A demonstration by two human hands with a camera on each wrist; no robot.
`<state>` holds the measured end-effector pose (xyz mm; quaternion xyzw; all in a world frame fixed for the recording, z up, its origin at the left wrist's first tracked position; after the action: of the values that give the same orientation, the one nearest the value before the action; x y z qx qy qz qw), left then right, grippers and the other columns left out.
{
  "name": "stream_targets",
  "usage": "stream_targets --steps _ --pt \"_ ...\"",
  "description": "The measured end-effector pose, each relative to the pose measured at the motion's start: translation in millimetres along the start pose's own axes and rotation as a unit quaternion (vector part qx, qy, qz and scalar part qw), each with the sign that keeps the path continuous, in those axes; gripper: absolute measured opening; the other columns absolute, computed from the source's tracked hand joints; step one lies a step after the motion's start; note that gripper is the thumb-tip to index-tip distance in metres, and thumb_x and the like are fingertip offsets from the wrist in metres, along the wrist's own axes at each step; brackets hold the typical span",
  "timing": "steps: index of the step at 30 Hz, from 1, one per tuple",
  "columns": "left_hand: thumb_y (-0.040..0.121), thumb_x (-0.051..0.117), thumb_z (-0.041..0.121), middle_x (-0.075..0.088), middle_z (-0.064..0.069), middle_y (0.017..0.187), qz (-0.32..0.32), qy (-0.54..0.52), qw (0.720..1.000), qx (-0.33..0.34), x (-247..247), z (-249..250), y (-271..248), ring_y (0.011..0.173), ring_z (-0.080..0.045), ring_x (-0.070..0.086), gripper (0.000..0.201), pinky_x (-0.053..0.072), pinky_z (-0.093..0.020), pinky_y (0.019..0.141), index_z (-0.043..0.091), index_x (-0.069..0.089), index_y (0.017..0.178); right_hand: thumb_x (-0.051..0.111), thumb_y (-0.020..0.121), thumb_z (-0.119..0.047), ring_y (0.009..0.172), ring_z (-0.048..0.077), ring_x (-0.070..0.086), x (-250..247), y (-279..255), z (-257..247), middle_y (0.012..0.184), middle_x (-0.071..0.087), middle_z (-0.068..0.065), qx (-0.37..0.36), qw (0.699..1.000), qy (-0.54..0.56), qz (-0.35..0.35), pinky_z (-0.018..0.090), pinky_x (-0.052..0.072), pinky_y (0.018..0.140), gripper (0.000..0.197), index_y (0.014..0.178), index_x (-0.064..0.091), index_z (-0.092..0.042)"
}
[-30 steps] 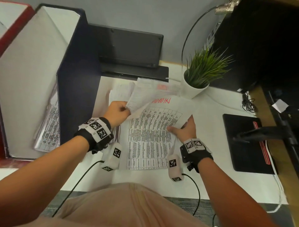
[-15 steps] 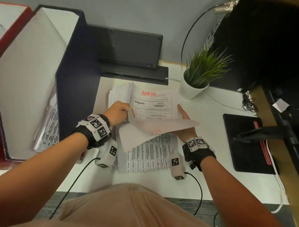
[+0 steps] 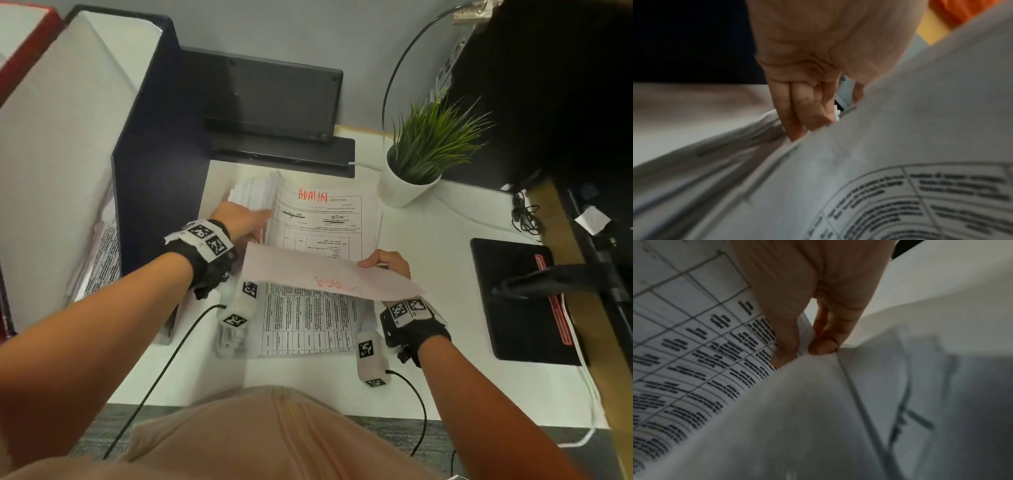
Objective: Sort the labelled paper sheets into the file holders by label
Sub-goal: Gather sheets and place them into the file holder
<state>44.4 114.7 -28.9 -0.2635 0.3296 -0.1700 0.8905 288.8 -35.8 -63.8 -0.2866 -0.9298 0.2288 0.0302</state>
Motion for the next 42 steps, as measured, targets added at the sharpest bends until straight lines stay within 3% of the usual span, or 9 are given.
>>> stream_targets --steps 3,6,16,20,24,27,31,36,42 --pt "0.076 0.07 0.047 0.066 -0.001 0.078 0.012 0.151 0.987 0.044 5.0 5.6 4.4 0.084 -0.017 0.06 0.034 0.048 -0.031 0.088 0.014 0.069 0.071 0.063 0.063 0.007 0.058 0.014 0.053 0.8 -1.3 2.5 0.058 0.056 -0.002 0.022 1.0 0.0 -0.001 0.019 0.047 0.055 0.038 0.034 0.058 -0.017" --pt "0.075 0.074 0.036 0.062 0.002 0.067 0.044 0.165 0.983 0.067 6.2 8.5 2.9 0.086 -0.019 0.061 0.024 0.045 -0.027 0.081 0.014 0.069 0.066 0.061 0.061 0.005 0.071 0.021 0.049 3.5 -5.4 6.3 0.07 0.051 0.003 0.034 0.999 0.019 0.004 0.034 0.044 0.068 0.033 0.036 0.058 -0.017" --pt "0.086 0.064 0.014 0.061 0.004 0.084 0.09 0.001 0.977 0.195 7.9 14.0 -23.4 0.076 -0.013 0.057 0.008 0.053 -0.026 0.075 0.013 0.067 0.093 0.051 0.066 0.005 0.044 0.022 0.051 -4.3 -5.0 7.6 0.05 0.051 0.006 0.124 0.986 0.11 0.021 0.02 0.043 0.046 0.022 0.048 0.047 -0.006" --pt "0.087 0.056 0.002 0.058 0.007 0.077 0.074 -0.123 0.966 0.214 10.1 12.9 -33.4 0.068 -0.004 0.054 0.026 0.043 -0.007 0.054 0.021 0.054 0.07 0.046 0.074 0.014 0.064 0.024 0.045 -10.5 3.4 3.8 0.067 0.046 0.009 0.027 0.999 0.007 0.046 0.028 0.037 0.056 0.029 0.055 0.043 -0.007" --pt "0.087 0.051 -0.008 0.063 -0.002 0.083 0.014 -0.178 0.966 0.185 12.8 6.9 -34.2 0.076 -0.009 0.059 0.03 0.047 -0.014 0.063 0.014 0.05 0.067 0.073 0.064 0.017 0.059 0.002 0.052 -10.5 -4.4 -12.5 0.071 0.053 0.0 -0.108 0.987 -0.102 0.056 0.009 0.044 0.052 0.045 0.089 0.048 -0.009" --pt "0.085 0.051 -0.012 0.063 -0.008 0.087 -0.018 -0.166 0.968 0.187 15.9 8.6 -37.2 0.082 -0.013 0.06 0.03 0.05 -0.016 0.071 0.011 0.049 0.066 0.08 0.061 0.008 0.086 0.011 0.06 -10.4 -6.1 -11.5 0.1 0.063 0.004 -0.094 0.992 -0.072 0.038 0.01 0.05 0.069 0.066 0.117 0.047 -0.006" --pt "0.084 0.047 -0.013 0.054 -0.015 0.089 -0.019 -0.15 0.976 0.155 13.5 10.8 -32.3 0.088 -0.022 0.052 0.015 0.045 -0.032 0.079 -0.002 0.056 0.082 0.08 0.067 -0.004 0.081 0.013 0.063 -9.4 -8.2 -5.1 0.097 0.069 0.008 -0.061 0.988 -0.134 0.043 0.024 0.05 0.077 0.031 0.095 0.066 -0.003" --pt "0.097 0.037 0.013 0.054 -0.005 0.083 -0.049 -0.205 0.969 0.128 9.5 14.0 -40.6 0.073 -0.015 0.051 0.027 0.045 -0.018 0.061 0.01 0.057 0.079 0.072 0.074 0.003 0.063 -0.003 0.058 -7.1 -5.9 -5.8 0.078 0.063 0.003 -0.094 0.979 -0.181 0.022 0.01 0.044 0.059 0.008 0.079 0.066 -0.001" --pt "0.08 0.02 0.079 0.058 -0.007 0.122 -0.097 -0.242 0.961 0.094 20.0 8.3 -43.6 0.105 -0.022 0.056 0.073 0.033 -0.049 0.107 0.027 0.057 0.115 0.065 0.085 -0.028 0.094 0.019 0.058 3.7 -15.4 -26.1 0.106 0.063 0.011 -0.118 0.981 -0.144 0.057 0.029 0.045 0.083 0.031 0.103 0.059 -0.003"
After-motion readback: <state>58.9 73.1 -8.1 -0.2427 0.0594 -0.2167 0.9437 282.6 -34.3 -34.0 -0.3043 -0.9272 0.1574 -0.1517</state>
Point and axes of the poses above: each hand's wrist, its own y-axis towards the middle knuckle, its own x-axis out of the palm, z = x × y, the point moved 5 cm from there along y, towards the middle knuckle
